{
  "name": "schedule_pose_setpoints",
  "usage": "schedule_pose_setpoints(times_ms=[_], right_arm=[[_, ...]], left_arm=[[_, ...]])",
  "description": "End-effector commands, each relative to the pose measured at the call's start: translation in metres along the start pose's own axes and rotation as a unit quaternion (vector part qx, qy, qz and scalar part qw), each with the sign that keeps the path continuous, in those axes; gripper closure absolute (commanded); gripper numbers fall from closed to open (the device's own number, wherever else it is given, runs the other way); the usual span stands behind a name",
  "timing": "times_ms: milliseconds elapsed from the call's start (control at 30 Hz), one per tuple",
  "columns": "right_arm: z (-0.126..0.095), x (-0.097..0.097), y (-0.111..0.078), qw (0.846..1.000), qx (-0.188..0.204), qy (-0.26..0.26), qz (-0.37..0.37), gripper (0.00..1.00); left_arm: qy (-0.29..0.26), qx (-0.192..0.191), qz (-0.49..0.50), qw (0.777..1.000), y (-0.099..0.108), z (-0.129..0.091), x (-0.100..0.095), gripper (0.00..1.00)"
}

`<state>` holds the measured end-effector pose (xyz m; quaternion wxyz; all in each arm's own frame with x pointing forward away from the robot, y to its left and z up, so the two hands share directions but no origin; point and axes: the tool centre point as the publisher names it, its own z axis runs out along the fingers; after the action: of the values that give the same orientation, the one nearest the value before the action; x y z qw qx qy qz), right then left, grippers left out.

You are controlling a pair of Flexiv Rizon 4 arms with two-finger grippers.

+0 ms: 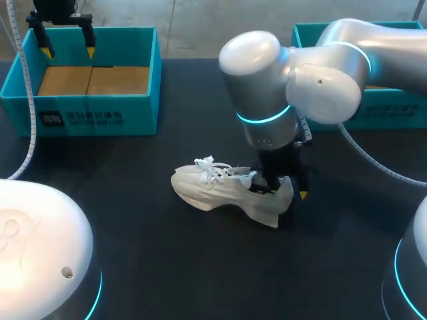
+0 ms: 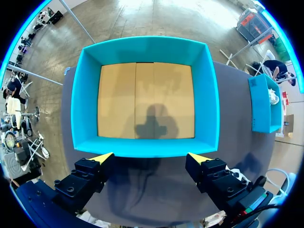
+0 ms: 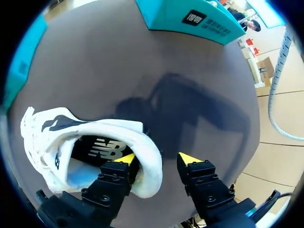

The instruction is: Take the shoe out of the shoebox, open the shoe tongue, remove and reinsert the insole, then place the shoe into the shoebox

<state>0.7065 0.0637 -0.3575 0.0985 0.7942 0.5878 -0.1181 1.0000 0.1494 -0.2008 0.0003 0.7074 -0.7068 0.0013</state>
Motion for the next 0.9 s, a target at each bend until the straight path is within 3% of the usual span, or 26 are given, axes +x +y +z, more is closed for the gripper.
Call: schedule_pose_setpoints(times_ms=[33, 333, 533, 600, 667, 733, 767, 833, 900], right_arm=[[-0.015, 0.001, -0.009, 0.999, -0.013, -0.001, 0.038, 0.42], [-0.044, -0.003, -0.005, 0.998, -0.049, 0.039, -0.022, 0.45], [-0.061, -0.012, 0.002, 0.991, -0.081, 0.069, -0.08, 0.32], [-0.066, -0.017, 0.005, 0.986, -0.091, 0.087, -0.107, 0.34], [-0.072, -0.02, 0.009, 0.976, -0.108, 0.108, -0.155, 0.41], [-0.078, -0.024, 0.011, 0.959, -0.128, 0.129, -0.219, 0.34], [-0.081, -0.026, 0.012, 0.95, -0.136, 0.135, -0.246, 0.25], [-0.084, -0.028, 0.016, 0.929, -0.147, 0.151, -0.305, 0.0], [-0.087, -0.031, 0.021, 0.908, -0.158, 0.16, -0.354, 0.0]], left_arm=[[0.0, 0.0, 0.0, 1.0, 0.0, 0.0, 0.0, 0.0], [0.0, 0.0, 0.0, 1.0, 0.0, 0.0, 0.0, 0.0], [0.0, 0.0, 0.0, 1.0, 0.0, 0.0, 0.0, 0.0], [0.0, 0.0, 0.0, 1.0, 0.0, 0.0, 0.0, 0.0], [0.0, 0.0, 0.0, 1.0, 0.0, 0.0, 0.0, 0.0], [0.0, 0.0, 0.0, 1.0, 0.0, 0.0, 0.0, 0.0], [0.0, 0.0, 0.0, 1.0, 0.0, 0.0, 0.0, 0.0], [0.0, 0.0, 0.0, 1.0, 0.0, 0.0, 0.0, 0.0], [0.0, 0.0, 0.0, 1.0, 0.0, 0.0, 0.0, 0.0]])
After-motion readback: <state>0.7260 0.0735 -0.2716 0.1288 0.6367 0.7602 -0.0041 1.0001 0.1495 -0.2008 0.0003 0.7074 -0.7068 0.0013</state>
